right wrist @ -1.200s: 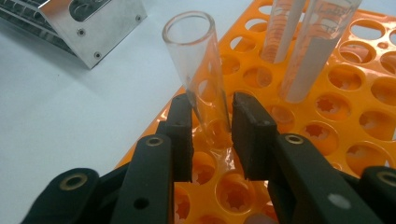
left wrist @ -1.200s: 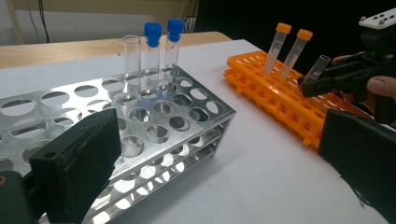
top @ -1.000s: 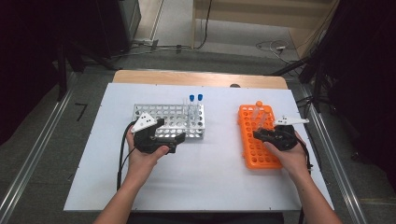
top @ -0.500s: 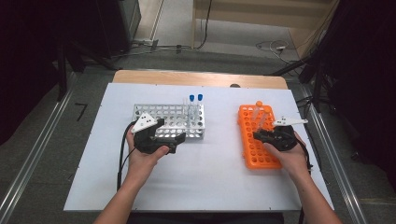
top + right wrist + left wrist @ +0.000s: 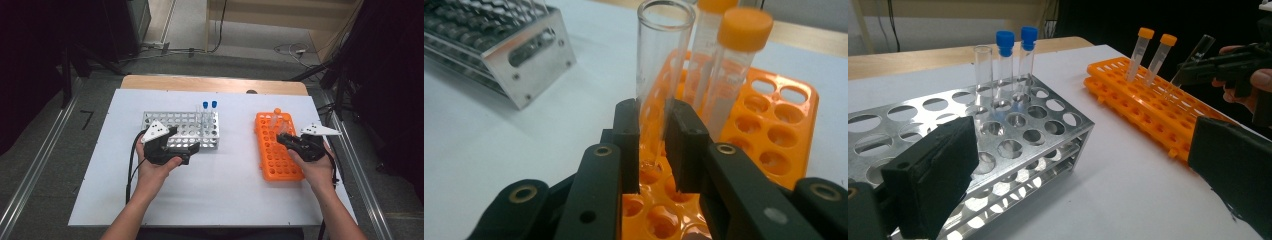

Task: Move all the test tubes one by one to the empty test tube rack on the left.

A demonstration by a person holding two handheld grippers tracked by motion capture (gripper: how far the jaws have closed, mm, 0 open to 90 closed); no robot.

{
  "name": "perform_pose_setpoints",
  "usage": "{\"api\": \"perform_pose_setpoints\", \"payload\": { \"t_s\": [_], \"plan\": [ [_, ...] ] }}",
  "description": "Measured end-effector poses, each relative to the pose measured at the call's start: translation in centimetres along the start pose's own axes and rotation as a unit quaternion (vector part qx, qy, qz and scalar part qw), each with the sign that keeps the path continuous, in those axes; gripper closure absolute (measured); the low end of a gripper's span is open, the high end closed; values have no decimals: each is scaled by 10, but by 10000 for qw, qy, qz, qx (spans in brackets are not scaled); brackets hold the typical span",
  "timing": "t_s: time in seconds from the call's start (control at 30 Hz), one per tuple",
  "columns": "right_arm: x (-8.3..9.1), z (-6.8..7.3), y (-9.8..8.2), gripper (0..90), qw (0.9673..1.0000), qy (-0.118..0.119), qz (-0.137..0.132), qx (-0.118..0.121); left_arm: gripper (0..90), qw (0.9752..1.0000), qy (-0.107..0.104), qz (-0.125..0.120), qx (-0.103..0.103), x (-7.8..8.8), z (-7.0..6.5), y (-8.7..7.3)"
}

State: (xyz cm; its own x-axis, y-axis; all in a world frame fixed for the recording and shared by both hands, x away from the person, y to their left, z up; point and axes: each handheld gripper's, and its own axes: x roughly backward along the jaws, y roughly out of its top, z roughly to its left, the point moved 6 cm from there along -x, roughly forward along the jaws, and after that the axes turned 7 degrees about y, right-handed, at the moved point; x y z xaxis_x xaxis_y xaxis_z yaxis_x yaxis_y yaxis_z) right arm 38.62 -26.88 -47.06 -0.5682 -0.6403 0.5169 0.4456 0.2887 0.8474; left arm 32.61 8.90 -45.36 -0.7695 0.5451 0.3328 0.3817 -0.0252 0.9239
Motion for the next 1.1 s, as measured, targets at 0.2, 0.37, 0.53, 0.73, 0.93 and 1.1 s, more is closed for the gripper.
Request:
{"api": "perform_pose_setpoints", "payload": {
  "t_s": [0.2,0.37,0.53,0.73,0.93,1.1],
  "plan": [
    [5,15,8,743,9994,287,-190,-19,19,9998,-166,-35,-78,0,-7,3],
    [2,33,11,742,9979,619,-211,11,46,9994,-301,-48,-150,0,-15,4],
    [-4,54,13,743,9950,969,-223,50,63,9988,-452,-82,-180,-1,-24,6],
    [-14,82,11,743,9907,1345,-103,170,111,9975,-654,-126,-250,-2,-37,9],
    [-22,107,10,743,9862,1626,-3,320,219,9944,-966,-153,-402,-5,-53,9],
    [-28,124,8,743,9823,1821,105,425,316,9915,-1186,-96,-524,-8,-64,7]
  ]
}}
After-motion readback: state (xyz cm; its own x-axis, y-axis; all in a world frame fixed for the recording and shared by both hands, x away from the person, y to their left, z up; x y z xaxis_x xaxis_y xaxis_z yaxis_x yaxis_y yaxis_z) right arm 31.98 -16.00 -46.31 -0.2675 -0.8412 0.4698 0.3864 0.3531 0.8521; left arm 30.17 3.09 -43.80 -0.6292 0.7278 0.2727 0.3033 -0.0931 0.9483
